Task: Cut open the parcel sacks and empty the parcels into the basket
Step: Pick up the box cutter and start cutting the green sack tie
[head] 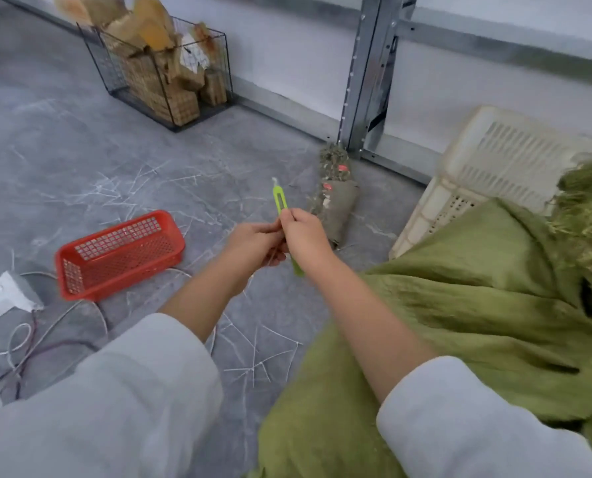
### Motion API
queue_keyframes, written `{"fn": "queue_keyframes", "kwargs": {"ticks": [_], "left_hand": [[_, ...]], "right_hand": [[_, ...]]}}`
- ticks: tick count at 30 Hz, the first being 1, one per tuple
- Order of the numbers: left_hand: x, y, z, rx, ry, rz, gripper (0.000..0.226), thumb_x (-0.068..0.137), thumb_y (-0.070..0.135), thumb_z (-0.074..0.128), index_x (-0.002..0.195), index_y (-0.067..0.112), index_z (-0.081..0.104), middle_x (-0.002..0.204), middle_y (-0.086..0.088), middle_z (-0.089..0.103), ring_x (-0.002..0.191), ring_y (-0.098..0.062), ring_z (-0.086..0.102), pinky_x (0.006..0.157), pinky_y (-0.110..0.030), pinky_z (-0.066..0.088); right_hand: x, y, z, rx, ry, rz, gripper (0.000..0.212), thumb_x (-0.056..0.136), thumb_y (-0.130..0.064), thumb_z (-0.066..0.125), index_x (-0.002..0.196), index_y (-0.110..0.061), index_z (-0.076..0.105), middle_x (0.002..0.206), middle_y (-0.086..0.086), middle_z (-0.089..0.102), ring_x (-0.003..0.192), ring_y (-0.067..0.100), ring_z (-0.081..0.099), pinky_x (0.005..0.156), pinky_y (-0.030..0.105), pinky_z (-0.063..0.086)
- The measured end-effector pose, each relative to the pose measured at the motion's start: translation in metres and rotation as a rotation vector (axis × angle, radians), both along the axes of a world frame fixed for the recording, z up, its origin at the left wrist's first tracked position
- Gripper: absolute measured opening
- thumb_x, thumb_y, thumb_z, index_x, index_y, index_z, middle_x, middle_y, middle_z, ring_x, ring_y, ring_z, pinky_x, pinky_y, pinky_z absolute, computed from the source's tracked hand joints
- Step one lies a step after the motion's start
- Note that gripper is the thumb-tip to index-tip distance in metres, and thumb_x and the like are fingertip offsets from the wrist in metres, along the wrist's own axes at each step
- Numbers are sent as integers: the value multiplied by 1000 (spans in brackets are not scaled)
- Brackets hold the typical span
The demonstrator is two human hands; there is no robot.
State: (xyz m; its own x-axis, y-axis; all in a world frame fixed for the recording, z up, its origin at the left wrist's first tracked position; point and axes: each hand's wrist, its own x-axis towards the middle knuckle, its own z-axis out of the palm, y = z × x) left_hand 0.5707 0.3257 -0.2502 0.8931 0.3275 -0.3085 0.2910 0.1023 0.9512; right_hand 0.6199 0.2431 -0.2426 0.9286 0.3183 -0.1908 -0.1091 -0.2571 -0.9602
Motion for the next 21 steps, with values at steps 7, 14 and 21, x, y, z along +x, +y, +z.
{"fn": "queue_keyframes", "kwargs": {"ticks": [7, 14, 21], "left_hand": [[-45, 20, -120, -8, 246, -26, 20, 97, 13, 55, 83, 5, 67, 67, -8, 58, 56, -14, 52, 60, -21, 44], [-62, 9, -183, 155, 258, 27, 21, 96, 1, 53, 81, 2, 67, 62, 0, 62, 43, -2, 52, 47, -12, 40], [-88, -14, -232, 467, 378, 22, 15, 88, 9, 66, 75, 4, 73, 67, -15, 69, 58, -19, 56, 63, -34, 48]], "right_hand": [[-17, 5, -101, -23, 484, 107, 38, 105, -13, 34, 70, -7, 48, 66, 12, 53, 50, 21, 52, 51, 31, 52], [-26, 21, -170, -256, 461, 100, 40, 101, -13, 35, 65, -8, 52, 93, 25, 69, 53, 23, 53, 55, 30, 48], [-23, 16, -201, -510, 634, 154, 24, 95, -9, 40, 89, 0, 60, 91, 19, 70, 57, 26, 60, 63, 34, 51]]}}
